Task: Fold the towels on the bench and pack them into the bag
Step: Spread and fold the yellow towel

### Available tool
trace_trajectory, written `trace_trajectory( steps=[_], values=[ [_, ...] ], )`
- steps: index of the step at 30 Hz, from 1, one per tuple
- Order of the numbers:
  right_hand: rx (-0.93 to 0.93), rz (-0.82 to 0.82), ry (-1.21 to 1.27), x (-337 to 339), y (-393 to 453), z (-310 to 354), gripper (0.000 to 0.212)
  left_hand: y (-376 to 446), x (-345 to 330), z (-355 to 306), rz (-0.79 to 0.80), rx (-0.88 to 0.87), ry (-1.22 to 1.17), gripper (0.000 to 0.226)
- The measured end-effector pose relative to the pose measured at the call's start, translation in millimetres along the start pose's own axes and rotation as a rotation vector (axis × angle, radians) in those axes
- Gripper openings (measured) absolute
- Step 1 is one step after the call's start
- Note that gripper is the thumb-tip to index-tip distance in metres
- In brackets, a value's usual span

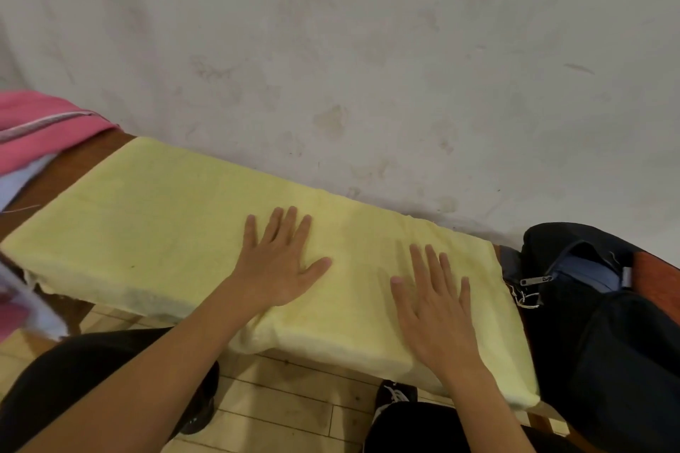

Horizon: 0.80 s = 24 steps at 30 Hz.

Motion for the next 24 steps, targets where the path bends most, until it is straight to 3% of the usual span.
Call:
trace_trajectory(
  steps=[8, 15, 18, 24],
  values=[
    [-0.061, 0.117, -0.091, -15.0, 2.6, -3.3, 0.074, -4.4, 4.9, 8.0, -0.016, 0.029, -0.048, 0.084],
    [-0.034, 0.052, -0.086, -9.5, 3.8, 14.2, 0.078, -29.0, 18.8, 74.1, -0.036, 0.355, 0.01, 0.089],
    [0.093, -0.02, -0.059, -11.4, 3.0, 43.7, 0.082, -35.0, 28.3, 114.1, -0.06, 0.545, -0.015, 0.092],
    [0.282, 0.046, -0.014, -27.0, 1.7, 90.1, 0.078, -49.7, 33.9, 162.8, 0.009, 0.807, -0.088, 0.097]
  ],
)
Point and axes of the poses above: each hand's wrist, its own y-axis towards the middle knuckle, its own x-axis out of the back of the hand, z = x × y, the point moved 5 cm from there along y, towards the middle knuckle, and after that the axes turned 6 degrees about -z, right-handed, at the moved point
